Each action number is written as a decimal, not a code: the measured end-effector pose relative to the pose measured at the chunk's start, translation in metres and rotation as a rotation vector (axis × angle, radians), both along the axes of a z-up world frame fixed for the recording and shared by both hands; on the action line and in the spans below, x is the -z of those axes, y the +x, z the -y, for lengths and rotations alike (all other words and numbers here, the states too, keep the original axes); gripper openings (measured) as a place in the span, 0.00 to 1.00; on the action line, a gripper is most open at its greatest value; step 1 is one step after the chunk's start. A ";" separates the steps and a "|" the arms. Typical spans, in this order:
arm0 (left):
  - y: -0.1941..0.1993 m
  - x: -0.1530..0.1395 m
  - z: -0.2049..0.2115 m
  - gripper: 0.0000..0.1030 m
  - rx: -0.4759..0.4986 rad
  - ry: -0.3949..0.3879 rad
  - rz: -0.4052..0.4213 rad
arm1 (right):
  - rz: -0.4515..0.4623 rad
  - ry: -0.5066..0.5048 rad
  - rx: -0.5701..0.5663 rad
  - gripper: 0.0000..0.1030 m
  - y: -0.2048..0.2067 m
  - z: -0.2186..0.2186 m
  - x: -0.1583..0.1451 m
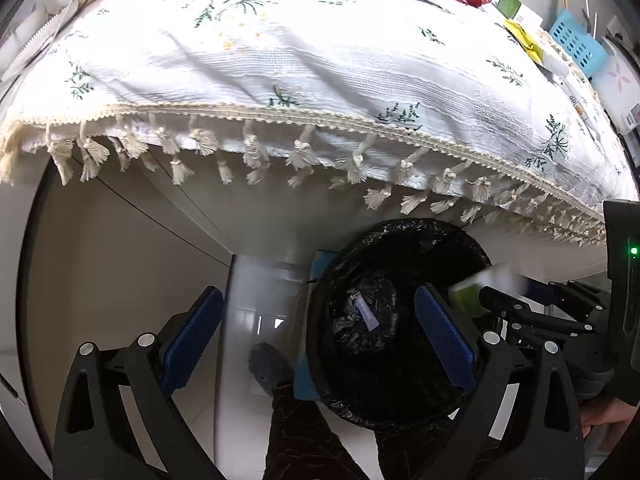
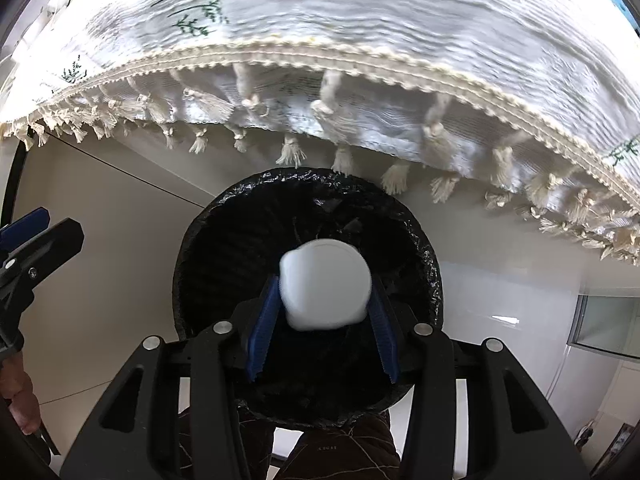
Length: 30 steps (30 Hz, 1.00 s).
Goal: Collect trash
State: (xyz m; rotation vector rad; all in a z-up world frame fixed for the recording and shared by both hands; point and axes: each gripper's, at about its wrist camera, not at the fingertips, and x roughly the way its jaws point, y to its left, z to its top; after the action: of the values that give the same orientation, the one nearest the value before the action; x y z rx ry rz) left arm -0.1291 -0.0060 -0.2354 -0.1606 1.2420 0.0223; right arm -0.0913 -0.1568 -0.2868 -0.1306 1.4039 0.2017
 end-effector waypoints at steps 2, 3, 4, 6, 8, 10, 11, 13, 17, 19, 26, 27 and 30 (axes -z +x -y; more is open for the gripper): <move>-0.001 -0.001 -0.004 0.92 0.001 0.000 0.003 | 0.005 -0.005 -0.003 0.51 0.001 -0.001 -0.002; 0.000 -0.002 -0.002 0.92 0.003 0.001 0.004 | 0.011 -0.007 -0.005 0.52 0.000 -0.001 -0.004; 0.000 -0.004 -0.002 0.92 0.004 0.003 0.004 | 0.015 -0.006 -0.009 0.56 0.001 -0.001 -0.006; 0.001 -0.006 -0.002 0.92 0.008 0.006 0.003 | 0.027 -0.013 -0.010 0.62 0.001 -0.002 -0.014; 0.002 -0.010 0.001 0.92 0.011 0.012 0.007 | 0.053 -0.018 -0.019 0.69 0.001 -0.001 -0.026; 0.004 -0.022 0.001 0.92 0.015 0.022 0.014 | 0.076 -0.021 -0.028 0.74 0.001 0.000 -0.038; 0.004 -0.025 0.002 0.92 0.016 0.023 0.017 | 0.090 -0.021 -0.032 0.76 0.002 0.000 -0.047; 0.006 -0.034 0.002 0.92 0.016 0.030 0.024 | 0.110 -0.016 -0.038 0.80 0.002 0.000 -0.059; 0.010 -0.054 0.002 0.92 0.022 0.018 0.041 | 0.141 -0.004 -0.023 0.84 0.005 0.005 -0.088; 0.012 -0.063 0.002 0.92 0.028 0.015 0.053 | 0.156 0.000 -0.014 0.87 0.007 0.009 -0.104; 0.019 -0.094 0.001 0.92 0.018 0.004 0.079 | 0.225 0.005 0.004 0.88 0.012 0.020 -0.149; 0.020 -0.100 0.000 0.92 0.017 0.000 0.084 | 0.237 0.006 0.006 0.88 0.012 0.021 -0.154; 0.024 -0.113 0.000 0.92 0.021 0.005 0.100 | 0.267 0.007 0.016 0.88 0.014 0.025 -0.166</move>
State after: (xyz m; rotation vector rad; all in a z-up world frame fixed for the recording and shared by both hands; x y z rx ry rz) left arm -0.1054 -0.0059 -0.1226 -0.1430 1.1437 -0.0009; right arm -0.0773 -0.1821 -0.1204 -0.1350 1.1378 0.1694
